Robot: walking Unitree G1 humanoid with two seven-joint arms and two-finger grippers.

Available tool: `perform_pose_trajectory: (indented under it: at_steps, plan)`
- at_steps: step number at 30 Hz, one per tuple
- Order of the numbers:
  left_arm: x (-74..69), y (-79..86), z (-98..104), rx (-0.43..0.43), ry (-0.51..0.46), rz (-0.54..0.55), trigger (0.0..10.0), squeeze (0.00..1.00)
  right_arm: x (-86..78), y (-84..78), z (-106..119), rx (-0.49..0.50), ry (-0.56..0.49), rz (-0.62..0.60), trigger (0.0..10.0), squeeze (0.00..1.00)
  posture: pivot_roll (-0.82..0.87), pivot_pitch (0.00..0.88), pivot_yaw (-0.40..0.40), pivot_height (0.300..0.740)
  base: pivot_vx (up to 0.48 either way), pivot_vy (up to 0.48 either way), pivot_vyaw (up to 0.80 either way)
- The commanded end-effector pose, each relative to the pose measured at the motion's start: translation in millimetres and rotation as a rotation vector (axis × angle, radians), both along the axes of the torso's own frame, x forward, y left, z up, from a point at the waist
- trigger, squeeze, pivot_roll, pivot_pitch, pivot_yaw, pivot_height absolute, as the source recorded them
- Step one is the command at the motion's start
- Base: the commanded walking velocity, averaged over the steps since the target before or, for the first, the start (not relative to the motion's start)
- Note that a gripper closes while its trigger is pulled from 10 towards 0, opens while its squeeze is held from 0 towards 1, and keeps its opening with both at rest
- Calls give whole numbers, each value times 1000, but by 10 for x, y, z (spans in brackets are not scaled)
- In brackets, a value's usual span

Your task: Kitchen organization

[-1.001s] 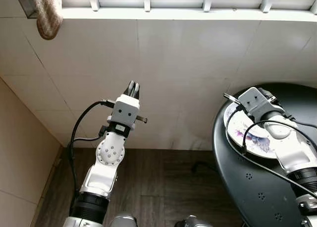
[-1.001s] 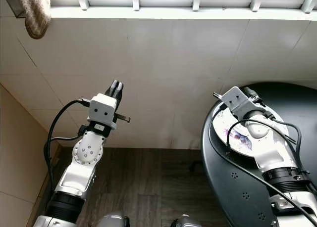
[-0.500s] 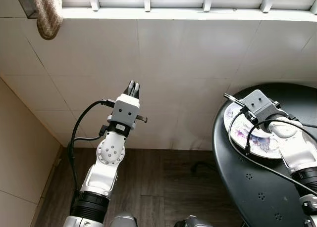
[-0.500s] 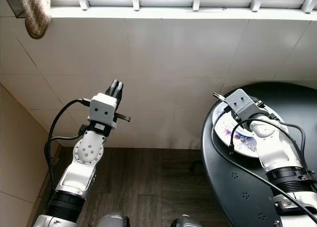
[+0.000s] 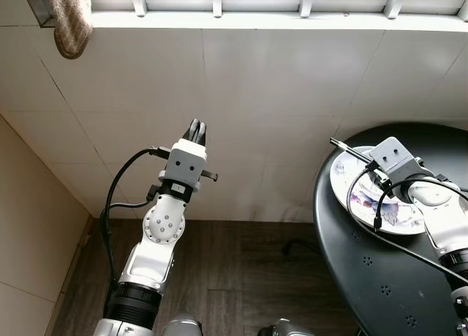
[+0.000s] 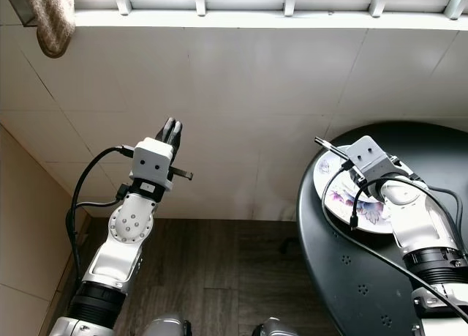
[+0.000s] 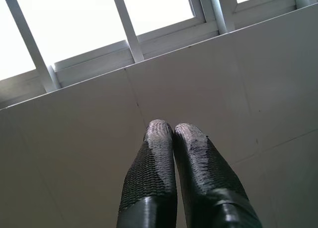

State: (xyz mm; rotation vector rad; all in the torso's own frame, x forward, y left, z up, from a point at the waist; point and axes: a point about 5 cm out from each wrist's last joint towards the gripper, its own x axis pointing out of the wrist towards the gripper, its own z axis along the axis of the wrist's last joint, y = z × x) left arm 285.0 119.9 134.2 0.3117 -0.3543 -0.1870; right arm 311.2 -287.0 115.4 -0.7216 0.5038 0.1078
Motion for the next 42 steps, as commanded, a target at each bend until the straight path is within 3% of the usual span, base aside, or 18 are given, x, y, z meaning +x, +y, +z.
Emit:
perform_pose_trajectory:
  at_steps: [1, 14, 24, 25, 26, 27, 28, 29, 30, 31, 32, 42]
  plan:
    - [19, -10, -7, 13, 3, -5, 10000, 0, 25, -96, 83, 0, -19, -17, 10000, 1000, 128, 0, -34, 740, 0, 0, 0]
    - [32, 23, -1, 24, 1, 7, 10000, 0, 37, -355, -5, 61, 40, -90, 10000, 1000, 140, 0, -37, 740, 0, 0, 0]
    - [41, 39, -7, 33, 3, 13, 10000, 0, 21, -384, -138, 158, 100, -123, 10000, 1000, 147, 0, -38, 740, 0, 0, 0]
    - [42, 39, -8, 34, 4, 13, 10000, 0, 21, -376, -151, 166, 105, -120, 7804, 949, 147, 0, -38, 740, 0, 0, 0]
    - [43, 39, -8, 35, 4, 14, 10000, 0, 25, -371, -160, 166, 107, -117, 2863, 824, 147, 0, -38, 740, 0, 0, 0]
    - [43, 40, -9, 35, 4, 14, 10000, 0, 27, -371, -159, 166, 105, -118, 392, 765, 147, 0, -38, 740, 0, 0, 0]
    - [44, 40, -9, 36, 5, 14, 10000, 0, 30, -372, -159, 165, 104, -119, 0, 651, 147, 0, -38, 740, 0, 0, 0]
    - [45, 41, -11, 37, 6, 15, 10000, 0, 30, -374, -167, 163, 104, -120, 0, 427, 150, 0, -38, 740, 0, 0, 0]
    - [47, 42, -13, 38, 7, 15, 10000, 0, 31, -377, -174, 162, 104, -120, 0, 427, 151, 0, -38, 740, 0, 0, 0]
    - [49, 43, -15, 38, 8, 16, 10000, 0, 38, -370, -173, 161, 103, -118, 0, 133, 151, 0, -38, 740, 0, 0, 0]
    - [50, 43, -18, 39, 9, 16, 10000, 0, 47, -361, -168, 162, 100, -114, 0, 0, 151, 0, -39, 740, 0, 0, 0]
    - [50, 33, -38, 42, 15, 21, 10000, 0, 153, -280, -20, 178, -2, -81, 0, 0, 144, 0, -40, 740, 0, 0, 0]
